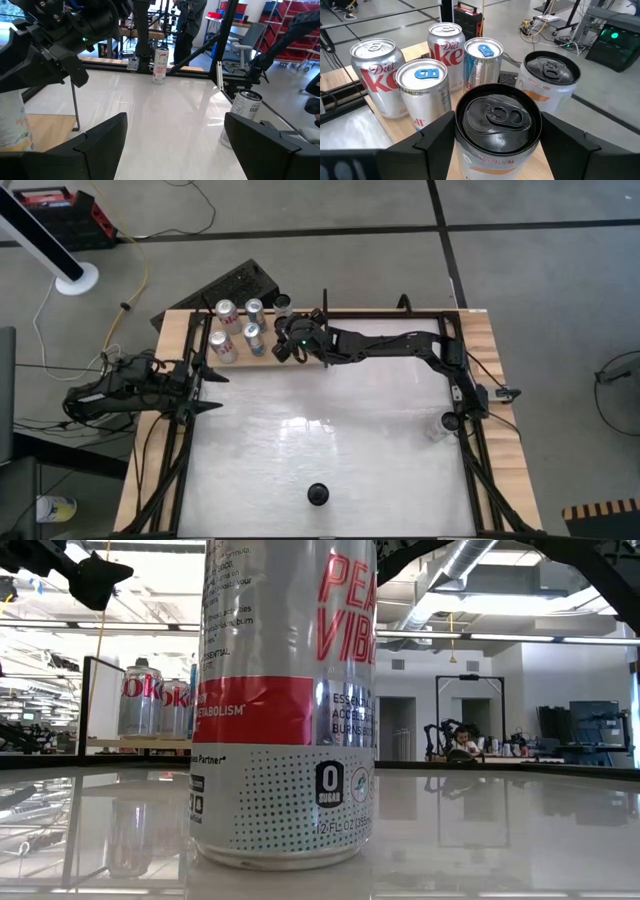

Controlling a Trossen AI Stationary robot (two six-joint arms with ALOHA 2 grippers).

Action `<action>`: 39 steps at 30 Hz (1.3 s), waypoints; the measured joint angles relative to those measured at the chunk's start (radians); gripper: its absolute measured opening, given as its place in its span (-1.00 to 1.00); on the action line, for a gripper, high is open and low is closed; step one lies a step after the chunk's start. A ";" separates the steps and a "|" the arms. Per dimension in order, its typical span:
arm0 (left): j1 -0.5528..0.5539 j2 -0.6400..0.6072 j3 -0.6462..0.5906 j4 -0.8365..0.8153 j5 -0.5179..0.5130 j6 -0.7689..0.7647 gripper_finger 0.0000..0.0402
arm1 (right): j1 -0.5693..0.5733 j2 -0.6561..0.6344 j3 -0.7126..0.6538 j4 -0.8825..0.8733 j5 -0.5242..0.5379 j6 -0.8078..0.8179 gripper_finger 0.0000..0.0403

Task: Place canned beverage on shelf
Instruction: Put the white and yellow soda can aligned with the other white and yellow soda can on the shelf

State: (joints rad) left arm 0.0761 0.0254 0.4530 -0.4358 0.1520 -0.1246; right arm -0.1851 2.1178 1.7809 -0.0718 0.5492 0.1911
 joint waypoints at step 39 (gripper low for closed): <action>0.000 0.000 0.000 -0.001 0.000 0.000 0.58 | 0.022 -0.056 0.000 0.013 -0.025 -0.074 0.62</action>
State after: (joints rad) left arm 0.0761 0.0254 0.4530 -0.4369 0.1524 -0.1249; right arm -0.1633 2.0615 1.7809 -0.0588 0.5240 0.1174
